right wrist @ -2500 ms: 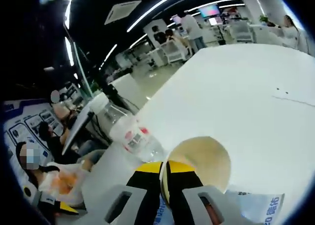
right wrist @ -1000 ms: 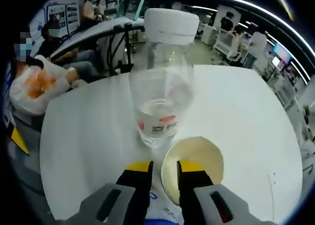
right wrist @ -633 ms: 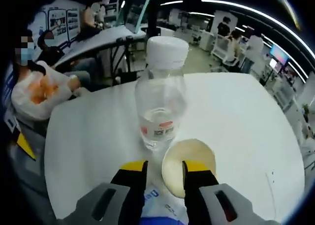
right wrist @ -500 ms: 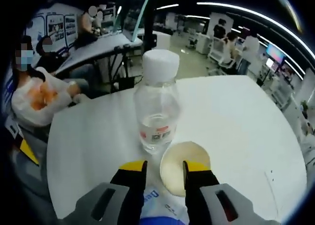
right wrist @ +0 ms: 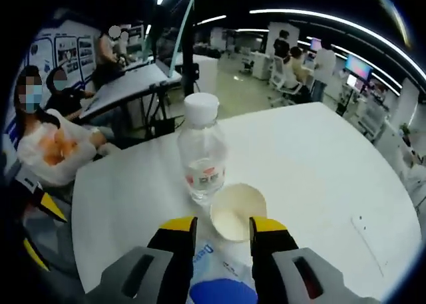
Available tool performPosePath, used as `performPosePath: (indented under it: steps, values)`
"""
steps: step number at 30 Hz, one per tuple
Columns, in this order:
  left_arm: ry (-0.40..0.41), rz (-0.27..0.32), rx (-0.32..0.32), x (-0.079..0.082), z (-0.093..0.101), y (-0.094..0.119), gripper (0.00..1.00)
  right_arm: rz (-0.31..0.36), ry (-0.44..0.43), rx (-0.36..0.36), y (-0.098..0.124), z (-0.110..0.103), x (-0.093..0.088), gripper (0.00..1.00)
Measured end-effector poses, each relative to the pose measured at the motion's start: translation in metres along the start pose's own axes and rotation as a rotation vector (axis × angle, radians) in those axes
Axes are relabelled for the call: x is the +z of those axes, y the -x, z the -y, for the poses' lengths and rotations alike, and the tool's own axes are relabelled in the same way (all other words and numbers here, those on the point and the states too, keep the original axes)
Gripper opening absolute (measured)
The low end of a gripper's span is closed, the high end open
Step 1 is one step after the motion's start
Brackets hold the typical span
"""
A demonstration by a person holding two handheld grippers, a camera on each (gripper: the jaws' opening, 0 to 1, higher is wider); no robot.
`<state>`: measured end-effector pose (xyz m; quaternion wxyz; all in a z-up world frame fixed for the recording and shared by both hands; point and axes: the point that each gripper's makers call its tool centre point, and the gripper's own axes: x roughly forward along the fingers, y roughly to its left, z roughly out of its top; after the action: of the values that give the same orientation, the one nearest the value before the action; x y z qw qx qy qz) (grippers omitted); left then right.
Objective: Arrange the tabletop items into an orderly group along one side of the table until the central work area is clear of visible clutter.
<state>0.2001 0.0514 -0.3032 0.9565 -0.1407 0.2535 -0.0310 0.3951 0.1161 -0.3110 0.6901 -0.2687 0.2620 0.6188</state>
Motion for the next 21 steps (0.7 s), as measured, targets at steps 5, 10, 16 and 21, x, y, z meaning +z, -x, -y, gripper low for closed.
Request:
performPosePath:
  steps: [5,10,16,21]
  values:
    - [-0.002,-0.002,0.009,0.001,0.0,0.006,0.51,0.022,-0.049,-0.023,0.016,0.006,-0.011,0.3]
    - [-0.004,-0.008,0.011,0.001,-0.004,0.008,0.51,0.031,-0.095,-0.054,0.037,0.015,-0.029,0.31]
    - [-0.008,-0.011,0.003,0.001,-0.002,0.009,0.52,0.016,-0.143,-0.093,0.065,0.018,-0.067,0.32]
    - [-0.025,-0.034,-0.02,-0.004,0.006,0.006,0.51,0.001,-0.209,-0.129,0.085,0.025,-0.096,0.31]
